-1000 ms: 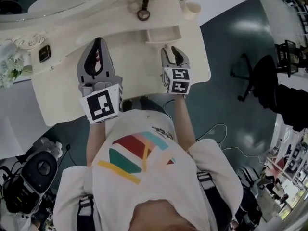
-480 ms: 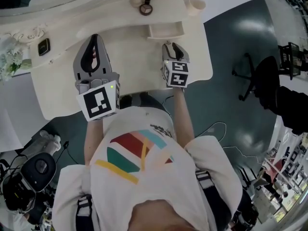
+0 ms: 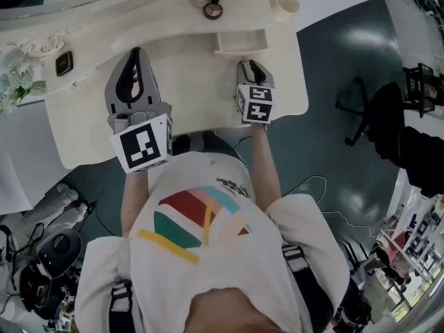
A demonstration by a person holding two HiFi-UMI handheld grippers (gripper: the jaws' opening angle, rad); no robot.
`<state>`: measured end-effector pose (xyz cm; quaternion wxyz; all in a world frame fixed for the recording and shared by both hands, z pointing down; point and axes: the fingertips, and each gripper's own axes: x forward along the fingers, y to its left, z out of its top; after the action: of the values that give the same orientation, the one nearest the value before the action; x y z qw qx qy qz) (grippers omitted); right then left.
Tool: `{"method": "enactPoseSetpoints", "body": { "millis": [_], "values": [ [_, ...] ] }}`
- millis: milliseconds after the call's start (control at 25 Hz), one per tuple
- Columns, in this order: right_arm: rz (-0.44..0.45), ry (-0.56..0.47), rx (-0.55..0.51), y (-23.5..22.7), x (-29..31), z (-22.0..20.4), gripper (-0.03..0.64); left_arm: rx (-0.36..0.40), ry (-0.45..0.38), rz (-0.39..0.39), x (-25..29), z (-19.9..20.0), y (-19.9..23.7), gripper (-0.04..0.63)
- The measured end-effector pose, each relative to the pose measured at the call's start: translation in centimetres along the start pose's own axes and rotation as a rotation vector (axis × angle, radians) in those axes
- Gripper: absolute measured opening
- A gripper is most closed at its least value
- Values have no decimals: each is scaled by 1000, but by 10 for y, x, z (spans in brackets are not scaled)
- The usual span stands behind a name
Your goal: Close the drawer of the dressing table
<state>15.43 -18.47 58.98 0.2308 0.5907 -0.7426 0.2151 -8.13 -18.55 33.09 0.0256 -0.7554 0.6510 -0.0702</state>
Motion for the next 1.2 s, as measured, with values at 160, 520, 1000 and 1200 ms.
{"method": "enactPoseSetpoints", "body": {
  "millis": [160, 520, 1000, 1200],
  "values": [
    [0, 1, -13, 1, 0, 0, 92, 2, 0, 7, 0, 0, 2, 8],
    [-10, 2, -39, 1, 0, 0, 89, -1, -5, 6, -1, -4, 3, 8],
    [-21, 8, -61, 1, -1, 0, 87, -5, -15, 4, 0, -5, 8, 8],
    [-30, 0, -65, 1, -2, 4, 86, -10, -12, 4, 1, -6, 10, 8]
  ]
}}
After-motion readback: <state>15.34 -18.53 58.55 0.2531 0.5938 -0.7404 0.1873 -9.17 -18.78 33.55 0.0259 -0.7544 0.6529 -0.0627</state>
